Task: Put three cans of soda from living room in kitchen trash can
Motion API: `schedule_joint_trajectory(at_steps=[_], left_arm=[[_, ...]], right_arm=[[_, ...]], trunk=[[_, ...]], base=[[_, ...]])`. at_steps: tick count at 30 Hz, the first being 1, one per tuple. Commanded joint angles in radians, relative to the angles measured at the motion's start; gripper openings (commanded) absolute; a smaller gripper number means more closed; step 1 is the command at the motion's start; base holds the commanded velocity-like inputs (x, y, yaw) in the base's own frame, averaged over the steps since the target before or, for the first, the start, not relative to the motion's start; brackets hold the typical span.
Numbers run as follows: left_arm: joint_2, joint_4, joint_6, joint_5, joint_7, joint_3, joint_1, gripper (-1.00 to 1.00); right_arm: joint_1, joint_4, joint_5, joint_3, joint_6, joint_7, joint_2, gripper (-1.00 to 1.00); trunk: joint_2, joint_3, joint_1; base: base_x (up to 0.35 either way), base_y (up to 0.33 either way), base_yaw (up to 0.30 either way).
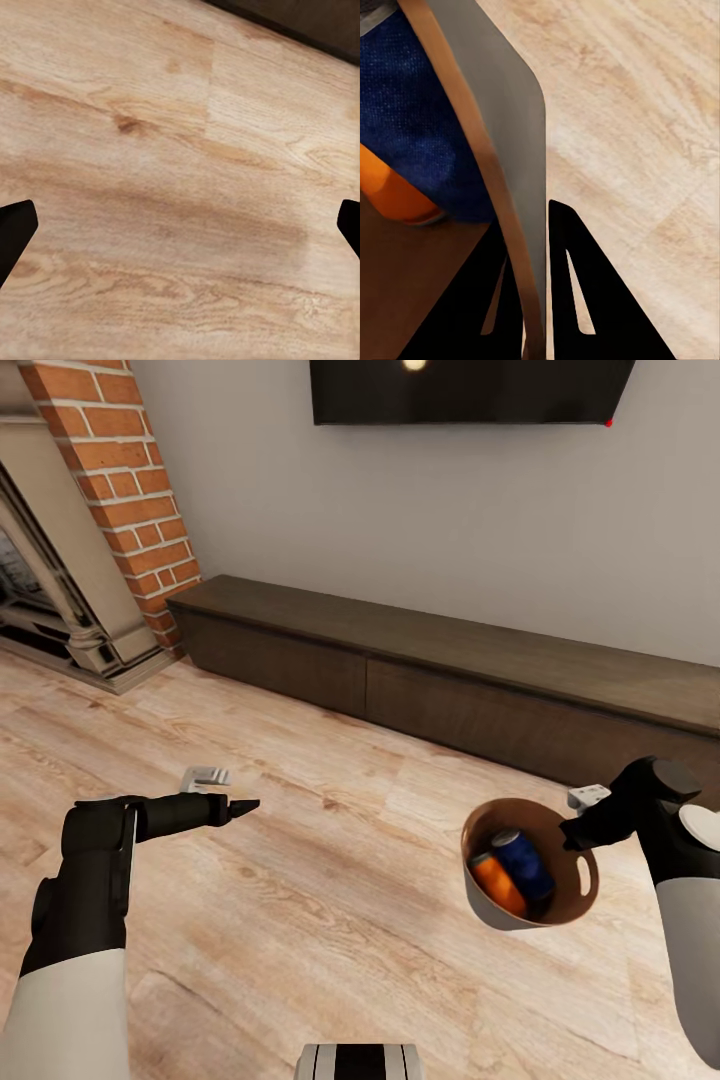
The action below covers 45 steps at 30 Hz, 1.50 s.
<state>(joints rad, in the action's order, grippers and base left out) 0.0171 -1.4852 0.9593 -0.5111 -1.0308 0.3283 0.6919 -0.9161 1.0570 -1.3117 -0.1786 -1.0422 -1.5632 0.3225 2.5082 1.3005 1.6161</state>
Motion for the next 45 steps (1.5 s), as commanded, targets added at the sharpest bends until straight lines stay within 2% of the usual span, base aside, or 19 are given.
schedule_joint_trajectory(at_steps=[1, 8, 15, 24, 33, 37, 45], left_arm=[[0.000, 0.000, 0.000, 0.000, 0.000, 0.000, 0.000, 1.00], [0.000, 0.000, 0.001, 0.000, -0.001, -0.001, 0.000, 1.00], [-0.005, 0.000, 0.001, 0.000, 0.000, -0.001, 0.000, 1.00], [-0.012, -0.001, 0.001, 0.001, -0.001, 0.000, 0.000, 1.00], [-0.020, -0.001, 0.001, 0.000, 0.000, -0.001, -0.001, 1.00], [-0.021, -0.001, 0.001, 0.000, 0.000, -0.001, 0.000, 1.00], [-0.022, -0.001, 0.002, 0.000, 0.000, 0.000, -0.001, 1.00]], right_arm=[[0.001, 0.000, 0.007, -0.001, -0.005, -0.008, 0.000, -1.00], [0.002, 0.000, 0.008, -0.001, -0.005, -0.008, -0.008, -1.00], [0.002, -0.033, 0.004, -0.003, -0.005, -0.008, -0.014, -1.00], [0.002, -0.070, 0.002, -0.003, -0.005, -0.008, -0.014, -1.00], [0.002, -0.090, 0.003, -0.002, -0.005, -0.008, -0.013, -1.00], [0.002, -0.090, 0.003, -0.001, -0.005, -0.008, -0.012, -1.00], [0.002, -0.099, 0.009, -0.003, -0.005, -0.008, -0.015, -1.00]], trunk=[[0.000, 0.000, 0.000], [0.000, 0.000, 0.000], [0.002, 0.027, 0.003], [0.002, 0.027, 0.003], [0.004, 0.062, 0.007], [0.004, 0.062, 0.007], [0.006, 0.093, 0.011]], base=[[0.000, 0.000, 0.000], [0.000, 0.000, 0.000], [0.000, 0.000, 0.000], [0.000, 0.000, 0.000], [0.000, 0.000, 0.000], [0.000, 0.000, 0.000], [0.000, 0.000, 0.000]])
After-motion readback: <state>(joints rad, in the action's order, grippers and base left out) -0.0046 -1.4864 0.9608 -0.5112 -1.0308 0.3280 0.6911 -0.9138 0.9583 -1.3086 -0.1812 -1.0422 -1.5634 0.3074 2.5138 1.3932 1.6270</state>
